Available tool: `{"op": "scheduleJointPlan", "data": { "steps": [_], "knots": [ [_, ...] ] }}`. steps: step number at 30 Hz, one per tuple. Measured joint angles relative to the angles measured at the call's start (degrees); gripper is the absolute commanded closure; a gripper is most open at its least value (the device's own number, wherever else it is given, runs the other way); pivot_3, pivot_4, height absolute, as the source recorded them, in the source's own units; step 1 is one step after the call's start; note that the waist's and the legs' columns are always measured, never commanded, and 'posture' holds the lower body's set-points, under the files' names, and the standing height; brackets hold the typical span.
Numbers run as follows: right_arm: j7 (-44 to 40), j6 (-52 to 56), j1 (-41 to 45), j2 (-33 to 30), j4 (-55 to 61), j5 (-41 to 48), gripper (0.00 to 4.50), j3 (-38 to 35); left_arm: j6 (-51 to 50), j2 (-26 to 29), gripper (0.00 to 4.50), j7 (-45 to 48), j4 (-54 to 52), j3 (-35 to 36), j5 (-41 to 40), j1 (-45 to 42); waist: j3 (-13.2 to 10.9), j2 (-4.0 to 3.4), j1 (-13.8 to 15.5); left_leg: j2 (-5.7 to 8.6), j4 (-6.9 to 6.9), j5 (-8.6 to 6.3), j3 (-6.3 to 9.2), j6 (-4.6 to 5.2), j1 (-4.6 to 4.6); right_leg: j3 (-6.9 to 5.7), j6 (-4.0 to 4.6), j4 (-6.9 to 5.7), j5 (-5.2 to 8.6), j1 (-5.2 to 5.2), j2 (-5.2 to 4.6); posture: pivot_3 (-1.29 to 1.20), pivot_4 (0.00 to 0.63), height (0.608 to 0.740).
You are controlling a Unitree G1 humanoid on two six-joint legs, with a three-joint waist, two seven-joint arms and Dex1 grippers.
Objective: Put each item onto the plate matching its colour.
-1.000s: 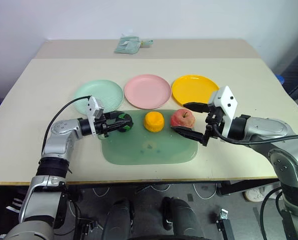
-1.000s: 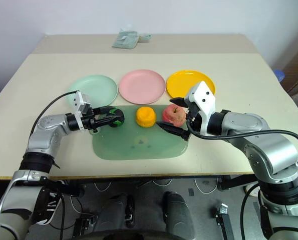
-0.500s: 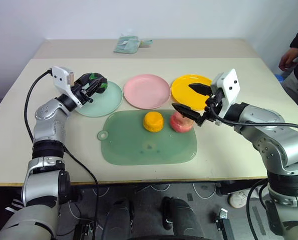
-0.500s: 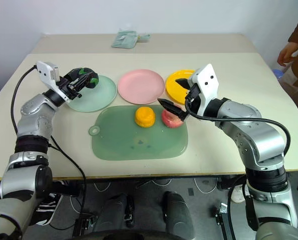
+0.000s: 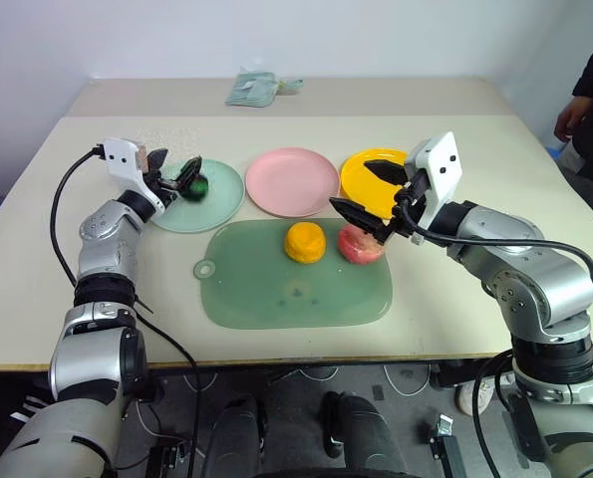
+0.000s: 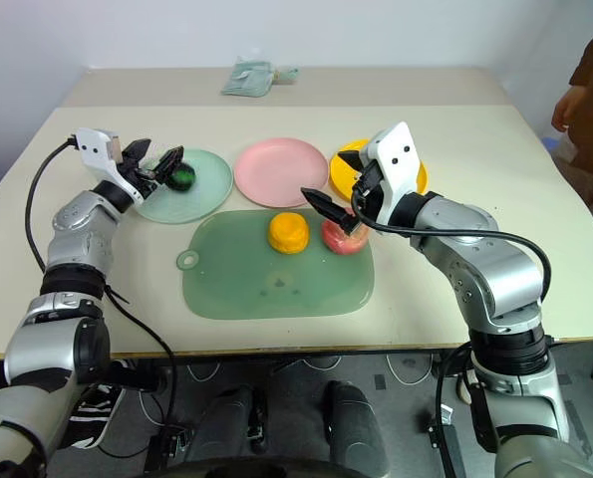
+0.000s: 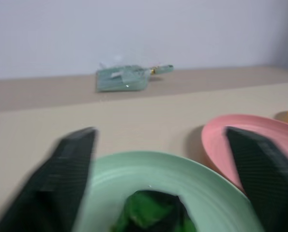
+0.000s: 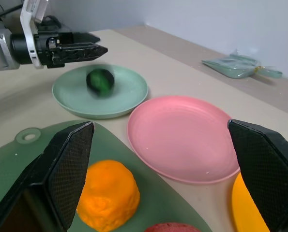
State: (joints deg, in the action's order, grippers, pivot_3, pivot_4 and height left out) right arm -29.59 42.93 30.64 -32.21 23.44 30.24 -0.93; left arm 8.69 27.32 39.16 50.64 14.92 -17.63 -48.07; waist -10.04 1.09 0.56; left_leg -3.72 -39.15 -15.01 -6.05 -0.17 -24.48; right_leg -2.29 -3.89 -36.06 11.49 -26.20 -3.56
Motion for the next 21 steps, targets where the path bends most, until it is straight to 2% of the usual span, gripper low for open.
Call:
{"op": "scheduleJointPlan", "data": {
  "steps": [3,6,10,13,17,21],
  "knots": [
    [0.09,0.26,0.0,0.06,0.0,-0.09,0.0,0.01,-0.4,0.89,0.05,3.79,-0.5,0.44,-1.68,-0.15,0.0,0.0,-0.02,0.0,0.0,0.0,-0.01,0.0,0.0,0.0,0.0,0.0,0.0,0.0,0.0,0.0,0.15,0.74],
    [0.09,0.77,0.04,0.25,0.07,0.17,0.0,0.08,-5.73,1.92,0.05,11.36,-5.41,1.55,-6.44,0.33,0.0,0.0,-0.11,-0.01,0.0,0.0,0.0,0.0,-0.01,0.0,0.01,0.0,0.01,-0.01,0.0,0.0,0.15,0.74],
    [-1.45,2.62,0.01,-0.11,1.77,1.33,0.0,0.9,-20.34,6.28,0.05,26.73,-21.42,1.17,-16.44,5.82,0.0,0.0,-0.51,-0.01,0.02,0.0,0.0,0.0,0.01,0.01,0.02,-0.02,0.02,0.0,-0.01,0.0,0.15,0.74],
    [-2.08,4.36,0.07,-0.24,3.13,1.58,0.0,3.13,-30.77,9.09,0.05,33.88,-29.99,-0.6,-21.51,10.72,0.0,0.0,-1.22,-0.02,0.02,0.0,0.05,0.0,0.02,0.01,0.11,-0.05,0.06,0.0,0.0,0.0,0.15,0.74],
    [-1.55,6.31,0.99,0.07,3.5,0.76,0.0,6.85,-36.16,11.55,0.05,38.26,-34.63,-2.67,-22.42,13.3,0.0,0.0,-1.31,-0.02,0.01,0.0,0.05,0.0,0.03,0.01,0.2,-0.04,0.12,0.0,0.0,0.0,0.15,0.74],
    [-1.4,7.13,2.51,0.14,3.15,0.03,0.0,7.38,-37.19,12.74,0.05,39.92,-35.32,-2.88,-22.36,14.43,0.0,0.0,-1.21,-0.02,0.01,0.0,0.05,0.0,0.0,0.01,0.2,-0.02,0.12,-0.02,0.0,0.0,0.15,0.74]
  ]
}}
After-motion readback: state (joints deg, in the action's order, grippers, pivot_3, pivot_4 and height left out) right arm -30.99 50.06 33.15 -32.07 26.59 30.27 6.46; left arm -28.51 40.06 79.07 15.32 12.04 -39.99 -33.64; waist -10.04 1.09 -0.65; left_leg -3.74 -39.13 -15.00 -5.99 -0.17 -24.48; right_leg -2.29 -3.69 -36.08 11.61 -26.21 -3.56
